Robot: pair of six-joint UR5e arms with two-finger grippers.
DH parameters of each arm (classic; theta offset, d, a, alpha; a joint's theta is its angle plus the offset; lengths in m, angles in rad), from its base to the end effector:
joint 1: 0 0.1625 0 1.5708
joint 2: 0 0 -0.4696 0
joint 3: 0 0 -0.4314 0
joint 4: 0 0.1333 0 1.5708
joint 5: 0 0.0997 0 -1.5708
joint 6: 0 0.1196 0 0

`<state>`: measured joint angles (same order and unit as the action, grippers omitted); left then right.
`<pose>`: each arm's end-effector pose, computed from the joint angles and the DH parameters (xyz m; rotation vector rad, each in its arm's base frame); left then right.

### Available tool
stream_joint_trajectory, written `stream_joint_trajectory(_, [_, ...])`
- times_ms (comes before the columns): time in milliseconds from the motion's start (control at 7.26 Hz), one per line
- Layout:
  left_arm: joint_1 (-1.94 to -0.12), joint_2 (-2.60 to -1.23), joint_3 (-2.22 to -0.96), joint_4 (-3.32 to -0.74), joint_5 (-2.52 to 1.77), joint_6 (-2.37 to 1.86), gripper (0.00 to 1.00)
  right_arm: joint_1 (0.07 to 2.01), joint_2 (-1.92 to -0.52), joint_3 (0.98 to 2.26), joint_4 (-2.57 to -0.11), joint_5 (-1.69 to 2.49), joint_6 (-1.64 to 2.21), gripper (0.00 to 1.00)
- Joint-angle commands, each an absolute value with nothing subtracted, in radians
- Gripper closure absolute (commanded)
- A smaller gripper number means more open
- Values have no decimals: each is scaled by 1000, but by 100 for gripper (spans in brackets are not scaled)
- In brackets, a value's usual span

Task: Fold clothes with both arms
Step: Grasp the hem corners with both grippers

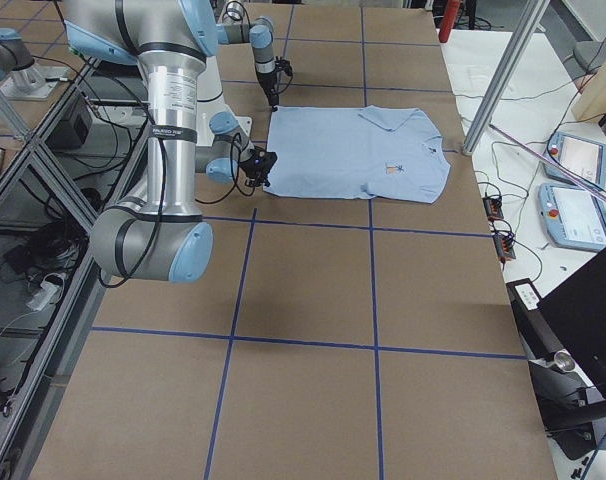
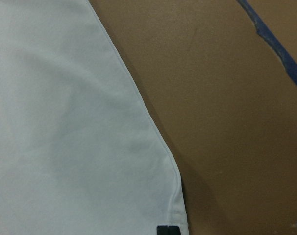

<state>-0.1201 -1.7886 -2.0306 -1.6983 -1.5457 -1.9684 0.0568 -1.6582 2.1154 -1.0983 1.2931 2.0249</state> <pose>0.5723 -0.2064 0.3615 -0.0888 0.8096 -0.4992 -0.4877 -0.1941 0.4288 0.0712 -0.9714 0.5996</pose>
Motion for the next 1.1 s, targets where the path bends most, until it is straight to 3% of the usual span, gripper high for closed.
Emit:
stream_joint_trajectory(0, [-123, -1790, -2031, -1698, -1546, -1968, 100, 57, -1660, 2115, -1098, 1293, 2025, 100])
stream_joint_trajectory(689, [-124, -1784, -2121, -1695, -1554, -1970, 100, 61, -1670, 2137, -1098, 1293, 2028, 100])
stream_joint_trajectory(964, [-112, -1709, -2237, -1692, -1554, -1971, 100, -1, -1769, 2276, -1098, 1313, 2036, 100])
